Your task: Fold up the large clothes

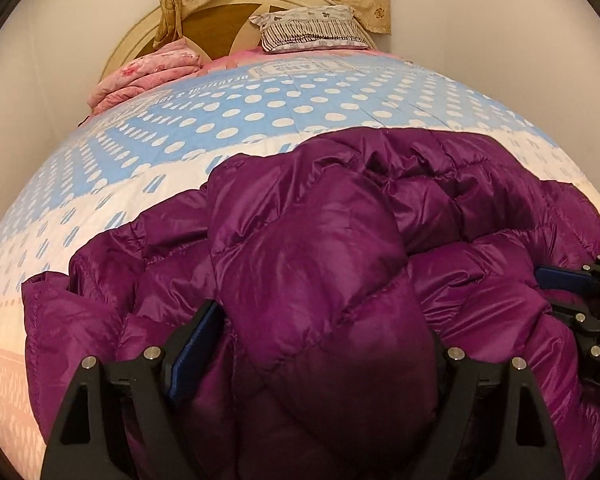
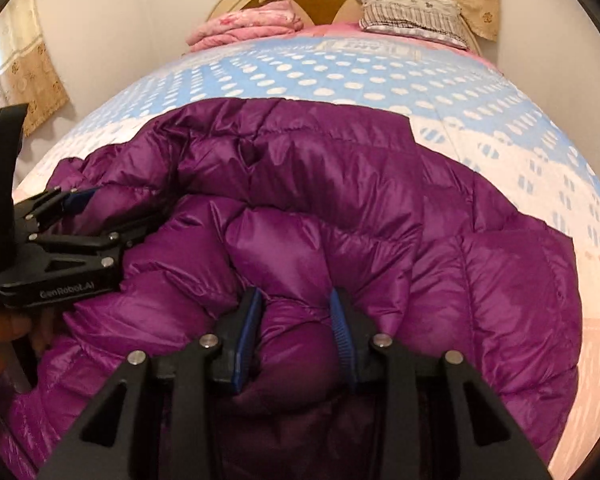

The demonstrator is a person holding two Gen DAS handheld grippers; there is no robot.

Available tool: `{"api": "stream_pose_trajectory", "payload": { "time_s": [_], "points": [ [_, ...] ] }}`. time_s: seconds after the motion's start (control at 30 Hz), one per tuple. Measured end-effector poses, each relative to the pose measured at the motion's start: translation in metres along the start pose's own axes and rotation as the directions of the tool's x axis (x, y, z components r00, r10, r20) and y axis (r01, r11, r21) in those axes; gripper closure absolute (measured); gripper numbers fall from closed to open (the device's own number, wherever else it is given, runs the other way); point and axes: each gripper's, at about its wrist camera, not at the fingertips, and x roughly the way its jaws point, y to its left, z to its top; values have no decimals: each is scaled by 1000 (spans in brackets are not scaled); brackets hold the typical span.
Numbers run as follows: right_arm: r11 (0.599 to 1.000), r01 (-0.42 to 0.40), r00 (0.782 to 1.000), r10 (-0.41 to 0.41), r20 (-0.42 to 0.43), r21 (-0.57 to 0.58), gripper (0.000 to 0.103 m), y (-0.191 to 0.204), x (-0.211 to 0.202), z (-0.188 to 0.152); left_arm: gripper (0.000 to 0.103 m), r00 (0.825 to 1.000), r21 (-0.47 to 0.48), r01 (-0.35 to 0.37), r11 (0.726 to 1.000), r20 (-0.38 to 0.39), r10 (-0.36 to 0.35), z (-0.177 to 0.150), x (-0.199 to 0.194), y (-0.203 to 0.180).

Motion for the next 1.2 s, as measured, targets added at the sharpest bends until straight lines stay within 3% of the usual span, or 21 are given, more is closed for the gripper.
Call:
{"api": "stream_pose_trajectory", "payload": {
  "time_s": [0.53, 0.9, 1.0, 1.03, 1.1, 1.2],
  "points": [
    [1000, 18, 999, -17, 36, -5, 64, 5, 0, -4, 14, 1000, 7, -28, 1000, -10, 28, 0, 5, -1],
    [997, 61, 998, -61, 2, -41, 64, 13, 1, 1, 12, 998, 19, -44, 999, -38, 45, 3, 6, -3],
    [995, 82, 996, -83, -17, -60, 59, 16, -14, 5, 12, 996, 23, -80, 997, -47, 81, 12, -12, 0],
    [997, 69, 998, -69, -2, -40, 56, 14, -27, 3, 12, 997, 13, -74, 997, -17, 74, 13, -25, 2],
    [998, 52, 998, -50, 29, -41, 38, 10, -50, -4, 12, 999, 4, -19, 1000, 48, 19, 11, -63, 8],
    [997, 50, 998, -48, 41, -57, 32, 5, -77, -23, 12, 994, 16, 0, 1000, 110, -1, -5, -107, 14]
  ]
}}
